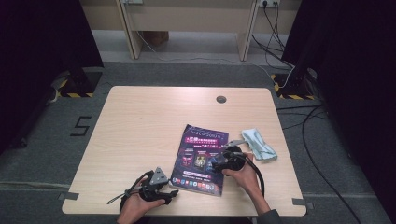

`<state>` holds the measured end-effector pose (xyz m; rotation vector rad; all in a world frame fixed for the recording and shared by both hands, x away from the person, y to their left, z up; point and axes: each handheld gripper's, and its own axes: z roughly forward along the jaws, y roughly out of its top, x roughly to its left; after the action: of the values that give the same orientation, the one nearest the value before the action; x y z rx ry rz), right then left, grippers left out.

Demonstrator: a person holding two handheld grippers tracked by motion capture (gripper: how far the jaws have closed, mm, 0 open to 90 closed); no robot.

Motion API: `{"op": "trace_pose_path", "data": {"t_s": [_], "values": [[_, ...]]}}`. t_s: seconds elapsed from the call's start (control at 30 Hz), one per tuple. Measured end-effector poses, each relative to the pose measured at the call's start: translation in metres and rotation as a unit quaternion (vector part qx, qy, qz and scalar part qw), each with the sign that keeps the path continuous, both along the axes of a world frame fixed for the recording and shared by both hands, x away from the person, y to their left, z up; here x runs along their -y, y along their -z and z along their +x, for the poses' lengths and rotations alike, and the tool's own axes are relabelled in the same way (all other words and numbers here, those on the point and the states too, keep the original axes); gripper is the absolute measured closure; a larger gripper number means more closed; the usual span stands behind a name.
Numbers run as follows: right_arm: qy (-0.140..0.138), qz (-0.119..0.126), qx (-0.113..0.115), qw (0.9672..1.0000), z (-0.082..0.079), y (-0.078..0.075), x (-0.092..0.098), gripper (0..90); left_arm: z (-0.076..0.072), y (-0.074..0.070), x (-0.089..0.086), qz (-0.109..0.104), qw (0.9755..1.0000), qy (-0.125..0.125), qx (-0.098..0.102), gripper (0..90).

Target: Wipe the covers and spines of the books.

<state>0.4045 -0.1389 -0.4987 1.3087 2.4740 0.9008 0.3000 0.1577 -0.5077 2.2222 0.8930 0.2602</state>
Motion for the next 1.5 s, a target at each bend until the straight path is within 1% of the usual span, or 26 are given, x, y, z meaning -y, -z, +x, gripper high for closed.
{"op": "trace_pose_path", "data": {"t_s": [0.03, 0.07, 0.1, 0.13, 0.3, 0.4, 0.53, 0.67, 0.73, 0.77, 0.8, 0.83, 0.87, 0.9, 0.97, 1.03, 1.07, 1.1, 1.17, 1.27, 1.3, 1.37, 1.4, 1.43, 1.47, 1.5], "values": [[-0.004, -0.002, 0.003, 1.0000, 0.002, 0.000, 0.000, 25.1, 0.000, 0.000, 0.000, -0.002, 1.0000, -0.001, 0.000, 42.1], [0.000, -0.002, -0.001, 1.0000, 0.002, 0.000, -0.001, 25.0, 0.000, 0.000, 0.001, -0.004, 1.0000, -0.002, 0.000, 42.5], [0.002, -0.002, 0.001, 1.0000, 0.003, 0.000, -0.002, 24.9, -0.001, 0.000, 0.001, -0.004, 1.0000, -0.003, -0.001, 42.8], [0.001, -0.006, 0.005, 1.0000, 0.004, 0.000, -0.003, 24.9, -0.001, 0.000, 0.001, -0.004, 1.0000, -0.003, -0.001, 42.8], [-0.003, -0.022, 0.009, 0.9997, 0.010, -0.003, -0.010, 24.3, 0.000, -0.001, 0.002, -0.014, 0.9998, -0.010, 0.005, 44.6], [-0.008, -0.027, 0.010, 0.9995, 0.015, -0.003, -0.014, 24.3, 0.001, 0.000, 0.003, -0.013, 0.9999, -0.008, 0.005, 44.6], [-0.006, -0.028, 0.012, 0.9995, 0.021, -0.003, -0.017, 24.2, 0.002, 0.000, 0.004, -0.015, 0.9999, -0.007, 0.004, 44.2], [-0.006, -0.029, 0.020, 0.9994, 0.023, -0.003, -0.019, 24.5, 0.002, 0.000, 0.004, -0.015, 0.9998, -0.007, 0.005, 44.0], [-0.008, -0.032, 0.025, 0.9992, 0.022, -0.003, -0.019, 26.2, 0.002, 0.000, 0.003, -0.019, 0.9998, -0.007, 0.004, 43.7], [-0.007, -0.032, 0.025, 0.9992, 0.021, -0.004, -0.019, 28.9, 0.002, -0.001, 0.002, -0.020, 0.9998, -0.008, 0.005, 42.2], [-0.010, -0.032, 0.028, 0.9991, 0.022, -0.005, -0.018, 31.7, 0.002, -0.001, 0.001, -0.019, 0.9997, -0.012, 0.007, 39.3], [-0.009, -0.027, 0.029, 0.9992, 0.022, -0.007, -0.015, 31.7, 0.003, -0.002, 0.000, -0.020, 0.9997, -0.013, 0.009, 37.7], [-0.008, -0.018, 0.029, 0.9994, 0.022, -0.009, -0.012, 32.6, 0.003, -0.002, -0.001, -0.023, 0.9995, -0.017, 0.011, 36.9], [-0.003, -0.009, 0.035, 0.9994, 0.022, -0.013, -0.007, 34.7, 0.004, -0.003, -0.003, -0.028, 0.9994, -0.018, 0.012, 36.4], [0.004, -0.002, 0.053, 0.9986, 0.021, -0.023, 0.002, 35.6, 0.005, -0.004, -0.007, -0.040, 0.9988, -0.024, 0.011, 35.9], [0.009, -0.002, 0.069, 0.9976, 0.022, -0.033, 0.012, 37.5, 0.006, -0.005, -0.010, -0.049, 0.9982, -0.031, 0.011, 35.9], [0.013, -0.004, 0.078, 0.9968, 0.022, -0.039, 0.019, 37.9, 0.006, -0.005, -0.011, -0.051, 0.9982, -0.031, 0.011, 36.0], [0.017, -0.003, 0.082, 0.9965, 0.022, -0.041, 0.023, 38.6, 0.006, -0.005, -0.011, -0.053, 0.9981, -0.029, 0.012, 36.1], [0.025, 0.002, 0.083, 0.9962, 0.022, -0.045, 0.033, 39.9, 0.006, -0.005, -0.010, -0.057, 0.9980, -0.027, 0.010, 37.3], [0.033, 0.003, 0.081, 0.9961, 0.021, -0.047, 0.040, 40.4, 0.005, -0.004, -0.004, -0.056, 0.9983, -0.015, 0.007, 39.6], [0.033, 0.000, 0.085, 0.9959, 0.022, -0.047, 0.043, 40.4, 0.004, -0.004, -0.002, -0.051, 0.9986, -0.011, 0.008, 40.3], [0.044, -0.004, 0.088, 0.9951, 0.023, -0.050, 0.049, 40.3, 0.001, -0.003, 0.002, -0.045, 0.9989, -0.004, 0.011, 41.2], [0.049, -0.011, 0.091, 0.9946, 0.023, -0.052, 0.055, 40.4, 0.000, -0.003, 0.004, -0.038, 0.9992, -0.004, 0.014, 39.3], [0.057, -0.012, 0.093, 0.9940, 0.023, -0.053, 0.060, 40.5, -0.001, -0.003, 0.005, -0.037, 0.9992, -0.003, 0.014, 39.4], [0.061, -0.012, 0.095, 0.9935, 0.024, -0.054, 0.065, 41.0, -0.001, -0.003, 0.005, -0.042, 0.9991, -0.003, 0.009, 39.5], [0.073, -0.009, 0.094, 0.9928, 0.024, -0.056, 0.073, 41.5, -0.001, -0.003, 0.005, -0.046, 0.9989, -0.003, 0.006, 39.8]]}}
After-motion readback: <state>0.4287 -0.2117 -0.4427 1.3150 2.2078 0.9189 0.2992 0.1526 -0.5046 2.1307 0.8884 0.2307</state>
